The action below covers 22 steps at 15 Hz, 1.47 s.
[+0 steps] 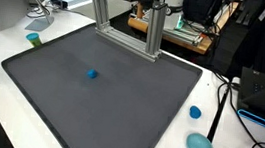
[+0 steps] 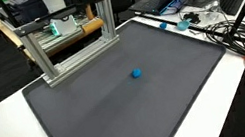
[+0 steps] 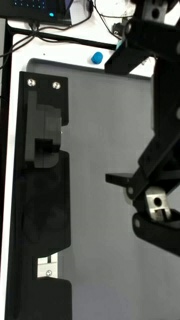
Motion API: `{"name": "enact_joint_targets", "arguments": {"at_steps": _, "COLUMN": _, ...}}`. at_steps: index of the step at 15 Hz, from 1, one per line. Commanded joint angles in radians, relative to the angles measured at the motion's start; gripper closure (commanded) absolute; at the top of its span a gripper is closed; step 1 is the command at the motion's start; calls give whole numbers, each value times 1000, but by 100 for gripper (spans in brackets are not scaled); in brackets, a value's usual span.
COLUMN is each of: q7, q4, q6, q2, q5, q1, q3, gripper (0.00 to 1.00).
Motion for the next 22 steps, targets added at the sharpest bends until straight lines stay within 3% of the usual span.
{"name": "enact_joint_targets", "arguments": {"at_steps": 1, "q7": -7, "q4": 2, "q6": -3, "q2": 2, "q5": 6, "q1": -23, "q3": 19, "gripper": 0}}
{"name": "enact_joint_targets", "arguments": {"at_steps": 13, "q7": -7, "q4": 2, "q6": -2, "q2": 2, "q5": 6, "q1": -23, "q3": 19, "gripper": 0}}
{"name": "enact_joint_targets", "arguments": {"at_steps": 17, "q7": 203, "q4": -96, "q6": 128, "q2": -75, "q5": -56, "q1": -47, "q3": 112, "gripper": 0}}
{"name": "enact_joint_targets", "arguments": {"at_steps": 20, "q7": 379, "q4": -157, "q6": 157, "q2": -106, "q5": -126, "q1": -56, "q3": 192, "gripper": 0}}
{"name": "enact_joint_targets", "arguments": {"at_steps": 22, "q7": 428, "q4": -204, "q6": 146, "q2": -137, "q5": -171, "q1": -51, "q3": 225, "gripper": 0}}
